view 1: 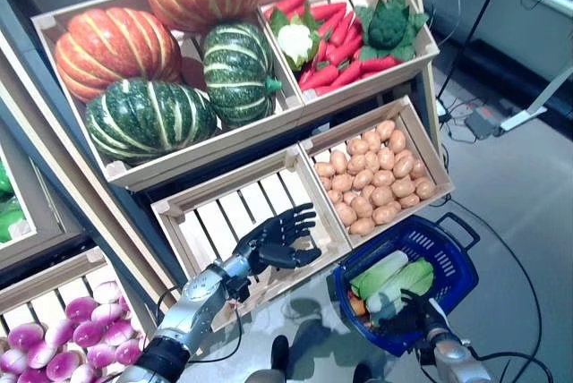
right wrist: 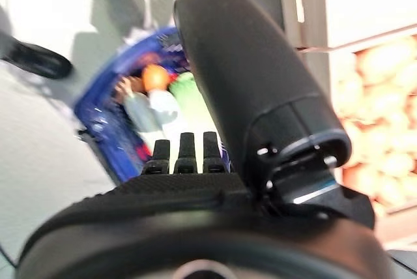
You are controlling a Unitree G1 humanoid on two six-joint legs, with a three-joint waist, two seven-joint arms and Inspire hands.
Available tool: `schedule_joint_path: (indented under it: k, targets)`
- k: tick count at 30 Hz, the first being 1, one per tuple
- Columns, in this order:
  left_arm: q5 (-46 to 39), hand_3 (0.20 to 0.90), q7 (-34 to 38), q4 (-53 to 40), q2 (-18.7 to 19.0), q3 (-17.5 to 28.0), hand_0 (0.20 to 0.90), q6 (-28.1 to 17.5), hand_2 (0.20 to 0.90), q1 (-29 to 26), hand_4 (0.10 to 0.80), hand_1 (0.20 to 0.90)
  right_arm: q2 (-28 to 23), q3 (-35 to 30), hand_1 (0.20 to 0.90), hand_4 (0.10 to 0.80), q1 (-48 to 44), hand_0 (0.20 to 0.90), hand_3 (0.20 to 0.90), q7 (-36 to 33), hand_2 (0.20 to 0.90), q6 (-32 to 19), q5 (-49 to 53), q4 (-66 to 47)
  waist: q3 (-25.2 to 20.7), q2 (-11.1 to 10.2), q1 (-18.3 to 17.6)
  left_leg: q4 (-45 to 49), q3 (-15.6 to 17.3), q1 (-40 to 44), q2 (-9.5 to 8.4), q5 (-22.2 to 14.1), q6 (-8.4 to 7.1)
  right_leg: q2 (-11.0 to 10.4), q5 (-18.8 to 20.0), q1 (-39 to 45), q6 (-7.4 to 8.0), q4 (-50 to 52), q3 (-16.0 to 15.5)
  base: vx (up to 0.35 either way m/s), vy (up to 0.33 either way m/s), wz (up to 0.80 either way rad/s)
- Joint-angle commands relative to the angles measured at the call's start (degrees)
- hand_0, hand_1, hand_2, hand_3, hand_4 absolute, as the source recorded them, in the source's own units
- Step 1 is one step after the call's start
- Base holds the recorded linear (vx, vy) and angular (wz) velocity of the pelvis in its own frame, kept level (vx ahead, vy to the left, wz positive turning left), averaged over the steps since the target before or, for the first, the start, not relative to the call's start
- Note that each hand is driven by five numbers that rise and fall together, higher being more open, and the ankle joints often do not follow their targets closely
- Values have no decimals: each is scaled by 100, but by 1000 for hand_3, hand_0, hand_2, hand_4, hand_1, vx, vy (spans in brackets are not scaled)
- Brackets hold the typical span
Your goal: Put vegetables into the basket
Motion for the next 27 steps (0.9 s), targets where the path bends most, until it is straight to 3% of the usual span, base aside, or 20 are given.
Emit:
schedule_joint_path:
  k: [1,5,14,27]
  targets:
    - [531,900,-33,609,-216,-153,900,-439,900,-312,800,900,-64,166,900,800,9,900,900,469,900,181,-180,438,-456,-33,-114,25,450,230,48,-529,-132,-97,537,-297,-112,15,-135,67,-27,-9]
    - [1338,900,252,1663,-471,-181,900,-410,900,-256,800,900,194,146,900,800,61,900,900,652,900,451,-83,1018,-532,-80,-145,44,544,386,84,-607,-130,-125,508,-191,-72,8,-147,64,-24,-8]
    - [2181,900,832,3711,-922,29,900,-5,900,-112,800,900,472,29,900,800,-3,900,900,670,900,511,51,1324,-584,-88,-232,10,616,542,120,-639,-118,-126,477,-112,-53,3,-67,43,11,-11]
    - [2688,900,1354,4703,-1116,278,900,119,900,225,800,900,589,43,900,800,-94,900,900,729,900,397,46,1574,-666,-102,-180,10,523,614,125,-718,-109,-140,431,-1,-66,-78,-81,34,4,0]
